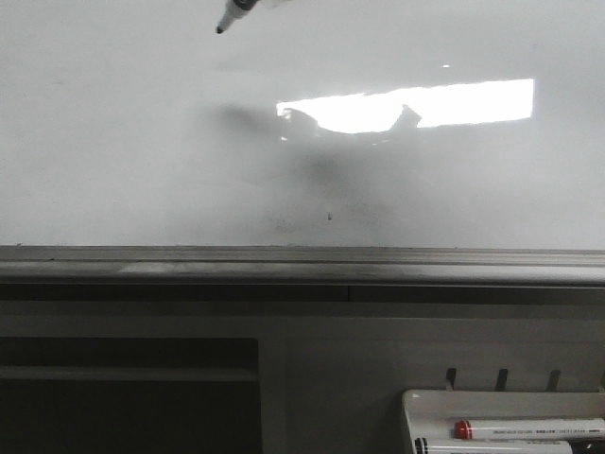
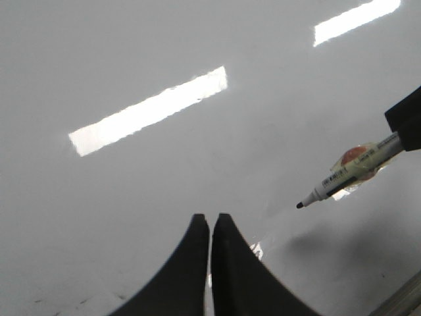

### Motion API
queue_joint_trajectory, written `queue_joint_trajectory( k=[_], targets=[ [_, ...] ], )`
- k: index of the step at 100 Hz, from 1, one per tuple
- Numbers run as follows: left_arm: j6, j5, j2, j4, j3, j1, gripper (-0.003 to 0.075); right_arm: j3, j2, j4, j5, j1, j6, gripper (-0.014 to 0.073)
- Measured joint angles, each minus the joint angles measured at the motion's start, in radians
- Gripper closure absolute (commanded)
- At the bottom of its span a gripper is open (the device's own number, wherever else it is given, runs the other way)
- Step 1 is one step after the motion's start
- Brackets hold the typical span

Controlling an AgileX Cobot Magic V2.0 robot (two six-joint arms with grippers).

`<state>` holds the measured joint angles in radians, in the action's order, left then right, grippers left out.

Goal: Write number 2 on whiteboard

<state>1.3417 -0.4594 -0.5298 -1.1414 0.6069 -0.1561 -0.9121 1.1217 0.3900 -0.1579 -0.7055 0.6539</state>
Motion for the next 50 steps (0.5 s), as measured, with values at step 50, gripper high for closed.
queue_joint_trajectory(
  k=[50],
  targets=[
    [-0.002,0.018,0.0,-0.038,0.0,0.0,0.0741,0.0,0.081,0.0,0.009,0.064,0.0,0.0664]
  ],
)
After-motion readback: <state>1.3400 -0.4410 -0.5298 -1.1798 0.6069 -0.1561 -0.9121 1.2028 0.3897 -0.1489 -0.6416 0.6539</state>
